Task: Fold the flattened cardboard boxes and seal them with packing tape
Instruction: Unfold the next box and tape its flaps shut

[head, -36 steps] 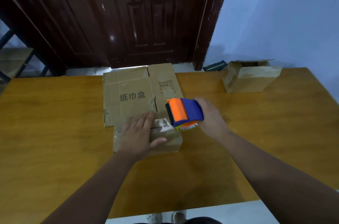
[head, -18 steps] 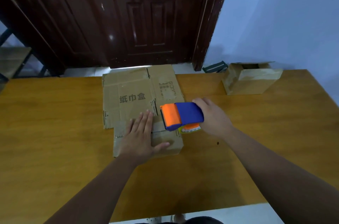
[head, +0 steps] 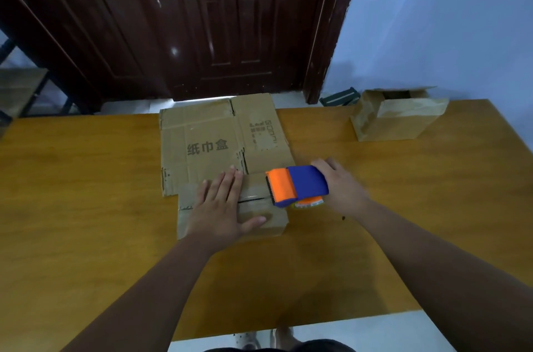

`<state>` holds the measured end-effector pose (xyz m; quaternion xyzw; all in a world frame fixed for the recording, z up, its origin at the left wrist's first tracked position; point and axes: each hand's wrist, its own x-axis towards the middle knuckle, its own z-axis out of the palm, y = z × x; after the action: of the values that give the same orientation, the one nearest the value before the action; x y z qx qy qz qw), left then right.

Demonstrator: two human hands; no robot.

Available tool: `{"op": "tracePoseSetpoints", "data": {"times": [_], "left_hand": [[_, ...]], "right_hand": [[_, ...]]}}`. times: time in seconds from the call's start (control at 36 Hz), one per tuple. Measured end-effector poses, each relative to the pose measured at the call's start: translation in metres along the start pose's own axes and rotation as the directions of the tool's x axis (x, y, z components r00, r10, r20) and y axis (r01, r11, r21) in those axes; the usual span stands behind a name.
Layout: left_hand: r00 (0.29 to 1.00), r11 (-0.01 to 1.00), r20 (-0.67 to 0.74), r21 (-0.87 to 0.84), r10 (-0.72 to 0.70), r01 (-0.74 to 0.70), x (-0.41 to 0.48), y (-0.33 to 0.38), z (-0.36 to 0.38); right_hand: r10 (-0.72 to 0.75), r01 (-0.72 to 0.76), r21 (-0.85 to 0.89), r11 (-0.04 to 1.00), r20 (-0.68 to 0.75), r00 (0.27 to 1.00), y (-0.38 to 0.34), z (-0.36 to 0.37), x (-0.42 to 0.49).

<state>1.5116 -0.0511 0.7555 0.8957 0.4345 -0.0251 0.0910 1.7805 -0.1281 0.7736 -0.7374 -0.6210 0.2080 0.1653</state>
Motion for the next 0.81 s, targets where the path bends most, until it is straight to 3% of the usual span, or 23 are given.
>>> {"op": "tracePoseSetpoints", "data": {"times": [0.56, 0.64, 0.72, 0.75, 0.81], "left_hand": [[0.997, 0.998, 0.055, -0.03, 0.047, -0.046, 0.002, -0.005, 0.0], [0.991, 0.989, 0.006, -0.062, -0.131, 0.131, 0.009, 0.006, -0.004], [0.917, 0.916, 0.065, -0.048, -0.394, 0.398, 0.027, 0.031, -0.008], [0.901, 0.903, 0.084, -0.021, -0.425, 0.428, 0.032, 0.039, -0.009], [0.936, 0.936, 0.02, 0.034, -0.351, 0.35, 0.035, 0.05, -0.007]], "right_hand": [[0.115, -0.115, 0.162, 0.98, 0.008, 0.993, 0.03, 0.033, -0.011], [0.137, -0.136, 0.202, 0.97, 0.006, 0.991, 0.026, 0.043, -0.013], [0.167, -0.16, 0.247, 0.956, -0.01, 0.986, 0.024, 0.051, -0.015], [0.177, -0.171, 0.253, 0.952, -0.002, 0.984, 0.024, 0.052, -0.016], [0.197, -0.203, 0.215, 0.955, 0.047, 0.979, 0.027, 0.054, -0.018]]}}
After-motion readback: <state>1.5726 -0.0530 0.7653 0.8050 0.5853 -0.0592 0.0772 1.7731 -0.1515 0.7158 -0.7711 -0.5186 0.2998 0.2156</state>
